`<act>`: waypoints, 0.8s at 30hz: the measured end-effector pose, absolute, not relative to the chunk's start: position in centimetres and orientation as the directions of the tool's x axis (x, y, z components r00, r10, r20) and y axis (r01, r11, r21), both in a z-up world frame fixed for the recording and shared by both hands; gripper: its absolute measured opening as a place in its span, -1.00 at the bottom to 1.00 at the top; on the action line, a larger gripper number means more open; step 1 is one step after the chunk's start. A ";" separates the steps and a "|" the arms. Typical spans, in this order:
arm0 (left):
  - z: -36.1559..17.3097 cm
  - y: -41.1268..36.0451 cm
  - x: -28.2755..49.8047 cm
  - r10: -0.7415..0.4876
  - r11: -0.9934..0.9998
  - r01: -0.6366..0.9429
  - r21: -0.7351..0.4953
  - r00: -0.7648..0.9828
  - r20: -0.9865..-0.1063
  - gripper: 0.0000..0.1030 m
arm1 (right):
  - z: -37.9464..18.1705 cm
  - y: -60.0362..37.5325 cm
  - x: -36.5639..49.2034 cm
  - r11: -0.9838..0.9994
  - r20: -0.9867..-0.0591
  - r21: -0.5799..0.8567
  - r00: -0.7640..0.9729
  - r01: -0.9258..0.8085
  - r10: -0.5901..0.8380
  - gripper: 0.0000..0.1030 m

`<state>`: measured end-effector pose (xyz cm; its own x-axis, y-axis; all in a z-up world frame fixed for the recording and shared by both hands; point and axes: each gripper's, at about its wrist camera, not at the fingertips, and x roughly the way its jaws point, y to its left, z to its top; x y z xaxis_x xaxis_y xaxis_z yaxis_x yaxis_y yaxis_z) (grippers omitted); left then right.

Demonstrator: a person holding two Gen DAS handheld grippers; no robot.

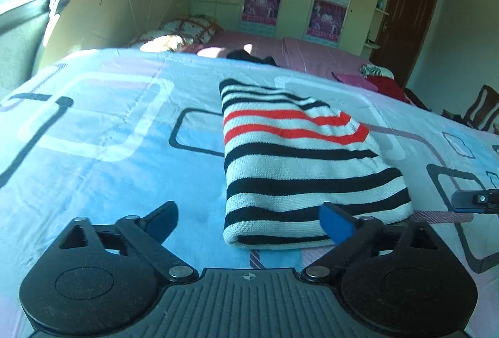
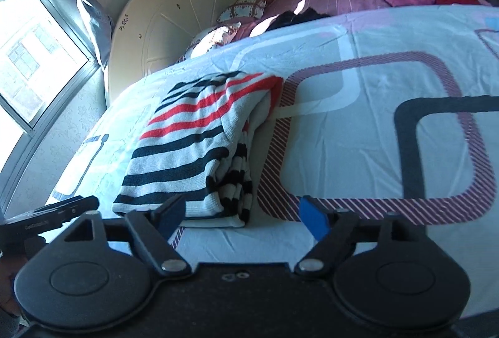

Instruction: Fold small clothes

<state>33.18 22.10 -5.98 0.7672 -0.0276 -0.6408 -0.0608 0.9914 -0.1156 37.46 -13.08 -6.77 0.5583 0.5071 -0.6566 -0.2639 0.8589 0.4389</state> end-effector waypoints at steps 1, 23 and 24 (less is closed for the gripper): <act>-5.2 21.6 31.8 -0.018 0.992 -0.064 -0.108 0.780 -0.626 0.99 | -5.8 -13.6 36.0 0.862 -0.646 0.426 0.575 -0.274 0.502 0.86; 3.9 12.2 5.8 -0.009 0.998 -0.027 -0.065 0.871 -0.491 0.99 | 4.3 -14.1 9.7 0.950 -0.547 0.120 0.779 -0.290 0.307 0.99; 4.1 11.9 5.5 -0.015 0.998 -0.019 -0.064 0.873 -0.487 0.99 | 4.5 -14.2 9.4 0.950 -0.546 0.116 0.781 -0.289 0.304 0.99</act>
<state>5.53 11.91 4.06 0.8733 -0.0151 -0.4870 -0.0186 0.9978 -0.0642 9.40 -14.17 4.51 0.7808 0.3040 -0.5458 -0.2892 0.9503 0.1156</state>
